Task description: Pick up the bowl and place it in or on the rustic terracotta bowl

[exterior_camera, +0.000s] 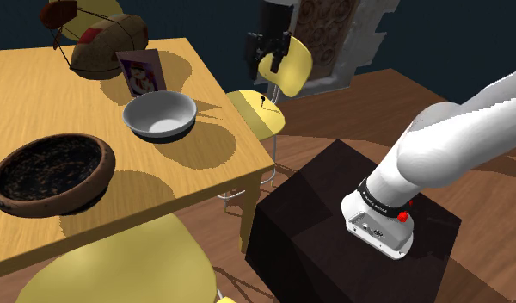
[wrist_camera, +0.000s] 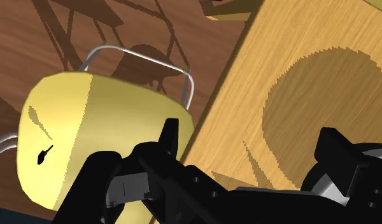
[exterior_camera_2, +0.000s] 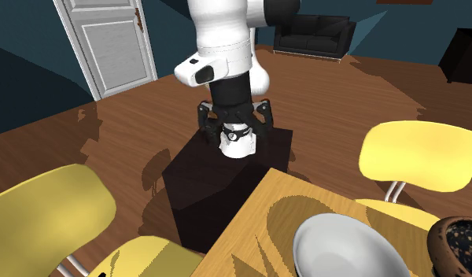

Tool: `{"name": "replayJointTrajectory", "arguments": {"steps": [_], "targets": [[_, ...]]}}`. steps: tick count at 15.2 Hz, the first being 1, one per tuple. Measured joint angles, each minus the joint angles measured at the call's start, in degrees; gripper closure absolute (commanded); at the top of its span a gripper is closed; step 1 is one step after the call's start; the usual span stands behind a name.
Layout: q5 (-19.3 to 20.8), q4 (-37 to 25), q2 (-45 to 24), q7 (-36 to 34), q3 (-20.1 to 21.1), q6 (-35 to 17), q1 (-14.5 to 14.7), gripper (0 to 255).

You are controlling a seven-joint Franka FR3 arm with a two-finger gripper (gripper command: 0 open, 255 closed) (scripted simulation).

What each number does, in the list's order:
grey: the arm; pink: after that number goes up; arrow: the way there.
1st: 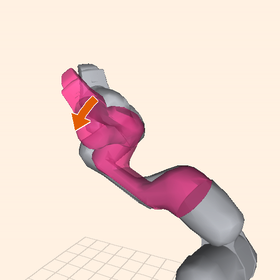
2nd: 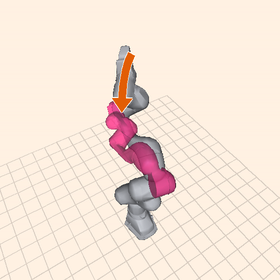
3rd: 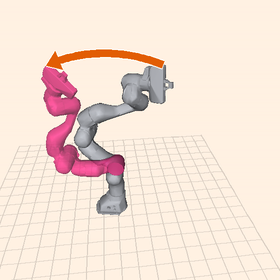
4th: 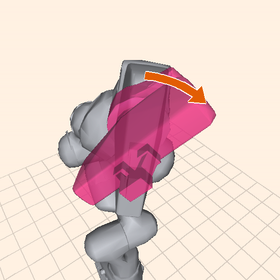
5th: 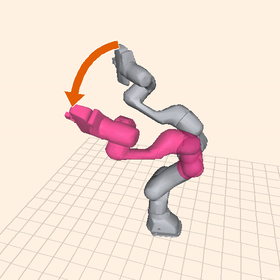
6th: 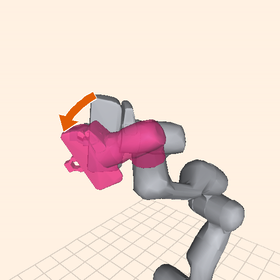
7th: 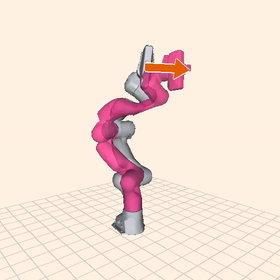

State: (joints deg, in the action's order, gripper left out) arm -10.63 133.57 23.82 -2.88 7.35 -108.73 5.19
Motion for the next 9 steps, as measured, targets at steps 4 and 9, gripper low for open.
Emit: {"name": "replayJointTrajectory", "arguments": {"steps": [4, 9], "targets": [[-2.48, -3.29, -7.38, -2.55, 1.77, -5.04, 1.04, 0], [-4.7, -9.35, -17.27, -5.13, 3.4, -10.2, 2.08, 0]]}}
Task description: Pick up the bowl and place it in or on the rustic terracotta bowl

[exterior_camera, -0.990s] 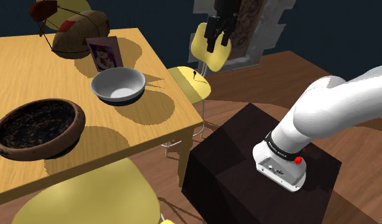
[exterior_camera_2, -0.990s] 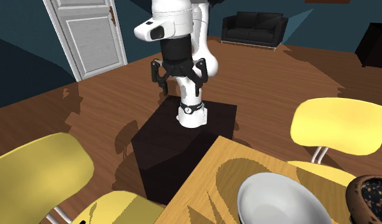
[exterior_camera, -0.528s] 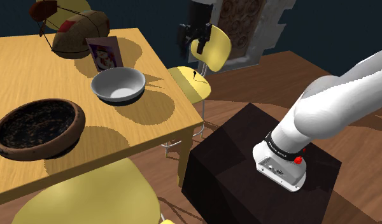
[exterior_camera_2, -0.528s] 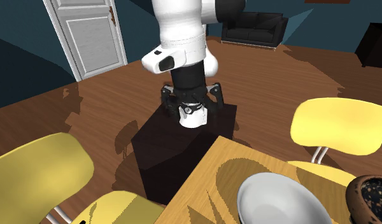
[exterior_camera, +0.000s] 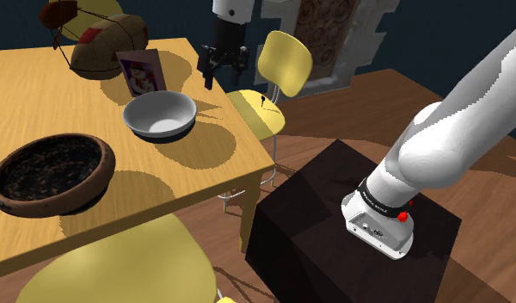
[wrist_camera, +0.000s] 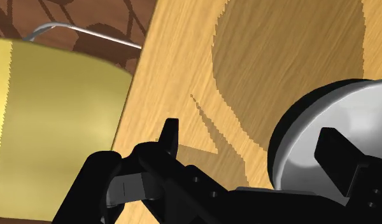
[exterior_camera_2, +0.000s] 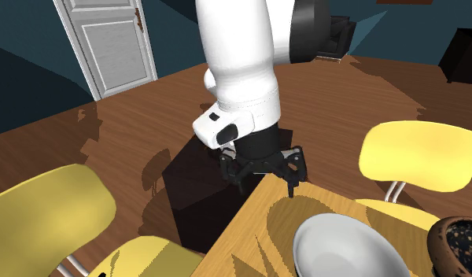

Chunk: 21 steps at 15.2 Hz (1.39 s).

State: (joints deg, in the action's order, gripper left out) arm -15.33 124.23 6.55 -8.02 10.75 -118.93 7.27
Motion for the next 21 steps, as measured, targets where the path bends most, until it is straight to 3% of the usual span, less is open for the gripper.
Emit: {"name": "replayJointTrajectory", "arguments": {"steps": [7, 15, 21], "targets": [[-1.74, -9.89, -13.36, -3.44, 1.7, -5.48, 1.7, 0], [-2.05, -8.6, -16.98, -3.66, 2.33, -10.75, 2.67, 0], [-2.08, -8.46, -17.18, -3.62, 2.36, -11.14, 2.72, 0]]}}
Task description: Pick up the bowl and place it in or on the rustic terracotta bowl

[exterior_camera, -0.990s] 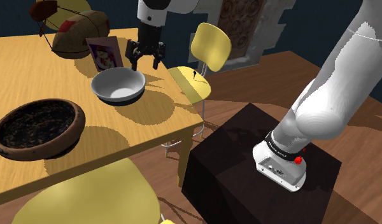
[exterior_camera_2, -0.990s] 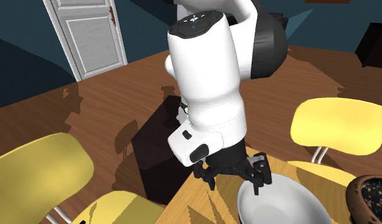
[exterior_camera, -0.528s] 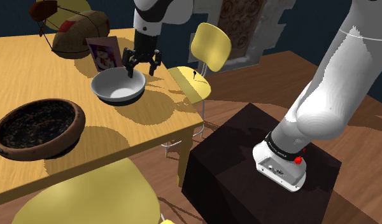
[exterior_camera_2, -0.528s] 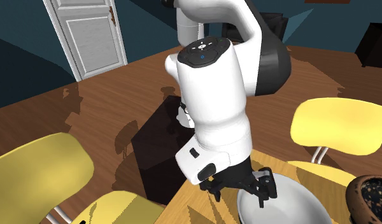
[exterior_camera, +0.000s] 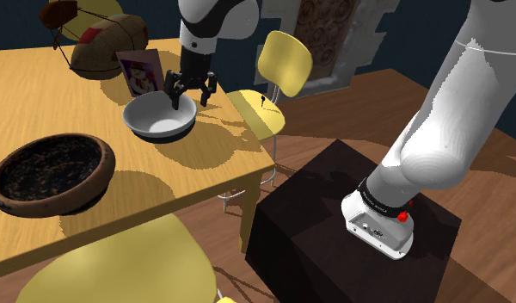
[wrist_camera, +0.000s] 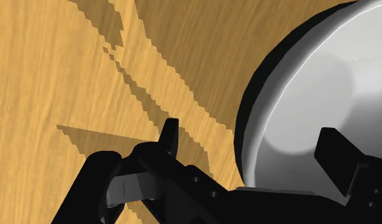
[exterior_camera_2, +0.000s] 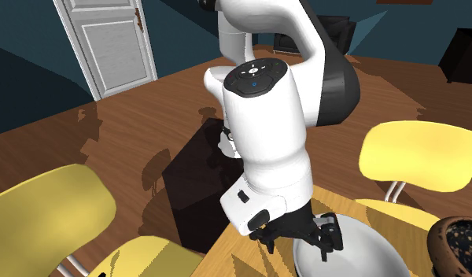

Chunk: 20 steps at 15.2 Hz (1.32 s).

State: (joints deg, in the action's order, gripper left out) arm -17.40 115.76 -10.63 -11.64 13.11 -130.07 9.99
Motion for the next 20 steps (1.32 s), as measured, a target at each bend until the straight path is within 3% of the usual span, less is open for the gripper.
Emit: {"name": "replayJointTrajectory", "arguments": {"steps": [1, 11, 20], "targets": [[0.0, 0.0, 0.0, 0.0, 0.0, 0.0, 0.0, 255], [0.0, -0.01, 0.01, 0.0, 0.0, 0.0, 0.0, 255], [0.44, -2.8, 2.81, -1.39, -0.13, 5.48, -0.22, 255]]}}
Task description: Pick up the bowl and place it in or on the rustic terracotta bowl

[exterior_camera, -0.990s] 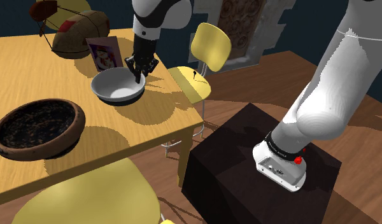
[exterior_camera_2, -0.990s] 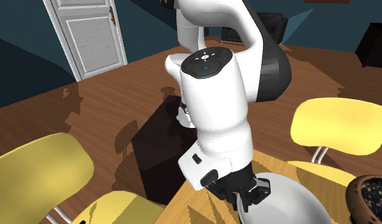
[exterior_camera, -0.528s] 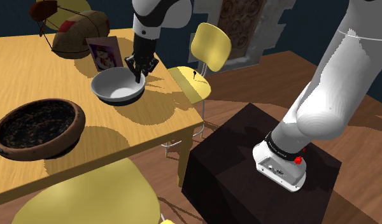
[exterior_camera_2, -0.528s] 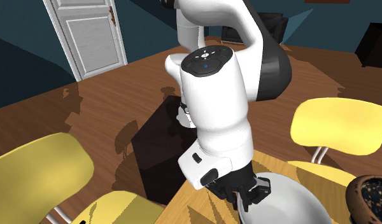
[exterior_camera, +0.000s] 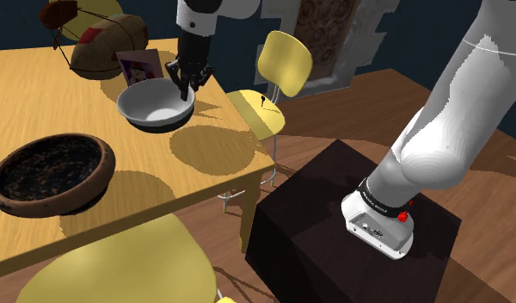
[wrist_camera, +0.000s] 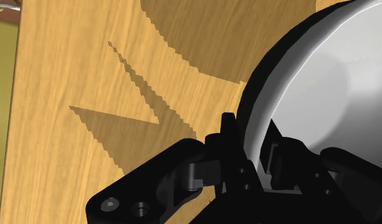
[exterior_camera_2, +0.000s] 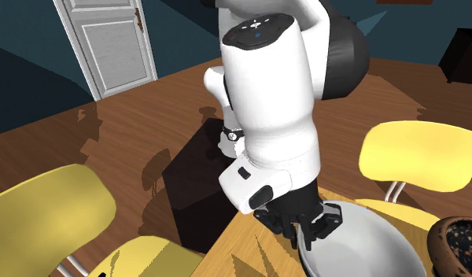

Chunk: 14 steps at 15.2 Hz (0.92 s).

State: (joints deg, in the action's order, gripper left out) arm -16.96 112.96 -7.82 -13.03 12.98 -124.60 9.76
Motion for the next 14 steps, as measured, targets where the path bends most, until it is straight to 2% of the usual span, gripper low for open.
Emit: {"name": "replayJointTrajectory", "arguments": {"steps": [14], "targets": [[0.78, -6.9, 3.09, -2.37, -0.26, 9.75, -0.35, 255]]}}
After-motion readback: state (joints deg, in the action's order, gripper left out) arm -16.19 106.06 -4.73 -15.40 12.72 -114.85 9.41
